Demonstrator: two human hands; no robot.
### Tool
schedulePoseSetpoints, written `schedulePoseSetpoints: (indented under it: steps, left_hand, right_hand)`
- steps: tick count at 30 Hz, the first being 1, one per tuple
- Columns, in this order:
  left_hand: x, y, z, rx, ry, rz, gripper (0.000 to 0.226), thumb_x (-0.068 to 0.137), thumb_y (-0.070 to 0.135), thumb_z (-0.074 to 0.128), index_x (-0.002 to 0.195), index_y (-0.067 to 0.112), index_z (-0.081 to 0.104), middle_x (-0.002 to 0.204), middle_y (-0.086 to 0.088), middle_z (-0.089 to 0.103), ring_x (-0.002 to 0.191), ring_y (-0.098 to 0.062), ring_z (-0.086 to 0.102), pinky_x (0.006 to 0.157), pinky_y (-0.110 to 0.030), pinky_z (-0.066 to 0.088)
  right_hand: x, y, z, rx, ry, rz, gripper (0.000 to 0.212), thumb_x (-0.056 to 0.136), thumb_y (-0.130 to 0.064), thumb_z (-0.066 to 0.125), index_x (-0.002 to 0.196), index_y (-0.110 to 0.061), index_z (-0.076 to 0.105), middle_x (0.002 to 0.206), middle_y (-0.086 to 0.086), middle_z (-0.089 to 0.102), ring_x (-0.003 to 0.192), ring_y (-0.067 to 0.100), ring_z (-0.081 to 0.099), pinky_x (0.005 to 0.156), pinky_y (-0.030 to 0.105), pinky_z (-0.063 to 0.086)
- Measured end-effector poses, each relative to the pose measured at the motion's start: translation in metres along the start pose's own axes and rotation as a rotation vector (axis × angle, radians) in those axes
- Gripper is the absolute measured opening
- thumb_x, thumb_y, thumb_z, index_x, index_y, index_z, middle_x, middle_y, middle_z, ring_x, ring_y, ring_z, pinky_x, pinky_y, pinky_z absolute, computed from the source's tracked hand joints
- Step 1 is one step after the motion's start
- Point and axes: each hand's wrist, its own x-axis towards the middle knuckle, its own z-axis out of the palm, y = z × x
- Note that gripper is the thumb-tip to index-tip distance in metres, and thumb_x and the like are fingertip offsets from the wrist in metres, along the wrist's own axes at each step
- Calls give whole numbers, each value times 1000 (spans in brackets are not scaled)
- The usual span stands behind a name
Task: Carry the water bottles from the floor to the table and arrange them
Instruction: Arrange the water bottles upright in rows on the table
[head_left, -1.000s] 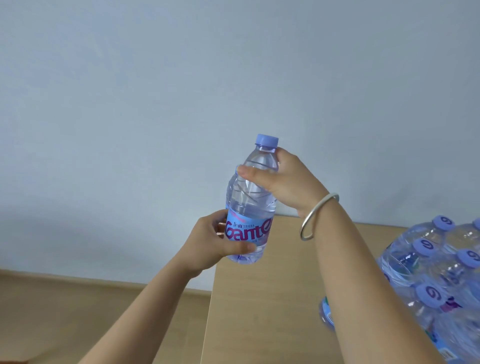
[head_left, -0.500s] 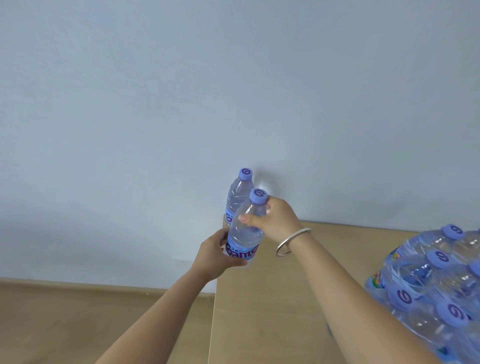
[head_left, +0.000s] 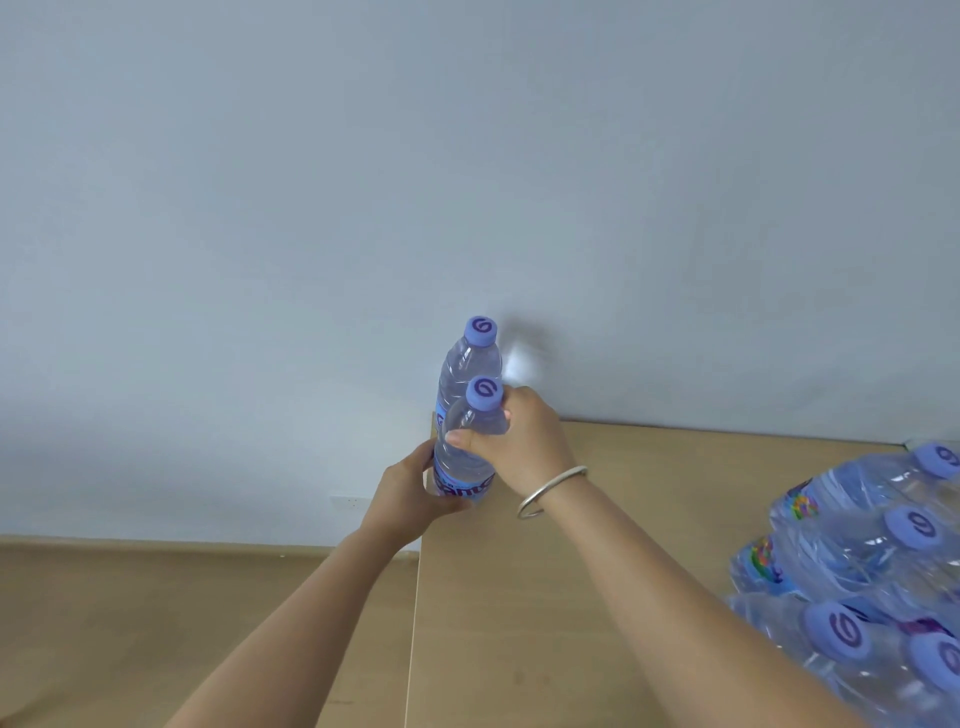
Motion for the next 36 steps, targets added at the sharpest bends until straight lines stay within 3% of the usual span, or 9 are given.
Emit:
schedulePoseSetpoints:
  steps: [5, 10, 15, 18, 21, 24, 27, 31, 36]
  left_hand:
    - [5, 2, -5, 38, -12, 13, 61, 61, 12, 83, 115, 24, 57, 97, 16, 66, 87, 6, 60, 67, 0, 40]
    - [3, 5, -6, 85, -6, 5, 64, 63, 11, 82, 120, 22, 55, 101, 14, 66, 94, -6, 61, 68, 1, 39]
    - [-9, 3, -1, 250, -23, -102, 73, 71, 17, 76, 135, 15, 43, 127, 0, 59, 118, -20, 53, 84, -23, 41]
    - [-28, 1, 5, 337, -53, -199, 93, 75, 27, 74, 148, 11, 18, 146, -5, 39, 133, -22, 37, 101, -28, 35]
    - [-52, 3, 19, 394, -72, -221, 86, 76, 30, 71, 144, 8, 23, 144, -8, 39, 130, -21, 38, 95, -24, 33]
    - [-74, 12, 41, 435, -94, -149, 77, 78, 30, 69, 141, 7, 30, 144, -6, 38, 133, -20, 33, 104, -23, 26]
    - [-89, 32, 70, 447, -144, -20, 75, 81, 32, 67, 142, 9, 31, 146, -4, 34, 137, -18, 26, 110, -22, 19]
    - [-101, 59, 103, 375, -301, 84, 74, 80, 32, 67, 142, 14, 31, 146, -1, 36, 136, -14, 30, 104, -14, 18]
    - [-108, 79, 122, 385, -517, 138, 81, 77, 35, 70, 144, 17, 28, 148, 2, 34, 136, -10, 31, 98, -8, 19]
  right_hand:
    - [2, 1, 6, -22, 63, -25, 35, 69, -36, 78, 81, -28, 46, 86, 1, 50, 76, 14, 48, 56, 11, 30]
    - [-2, 2, 12, -13, 106, -20, 43, 70, -36, 77, 103, -17, 58, 101, 6, 56, 90, 19, 56, 76, 24, 42]
    - [-8, -2, 18, -6, 119, 22, 58, 73, -35, 75, 122, -13, 50, 112, 8, 55, 105, 23, 53, 89, 31, 45]
    - [-29, 4, 6, -12, 98, 18, 72, 72, -39, 75, 129, -12, 41, 116, 5, 49, 115, 21, 45, 85, 15, 33]
    - [-58, 19, -25, -77, 117, 103, 72, 76, -47, 69, 134, -13, 43, 135, 3, 49, 126, 17, 43, 92, 16, 29]
    - [-89, 31, -70, -173, 243, 154, 54, 79, -41, 68, 122, -12, 56, 125, 3, 59, 116, 17, 53, 94, 23, 36]
    - [-119, 39, -114, -261, 323, 136, 51, 79, -35, 70, 123, -12, 55, 125, 4, 55, 119, 19, 48, 94, 21, 32]
    - [-158, 60, -154, -449, 94, 274, 66, 76, -41, 71, 132, -18, 45, 131, 1, 45, 123, 18, 41, 94, 22, 30]
    - [-177, 83, -152, -460, 73, 403, 45, 75, -32, 71, 107, -8, 50, 95, 6, 54, 84, 22, 52, 74, 32, 42]
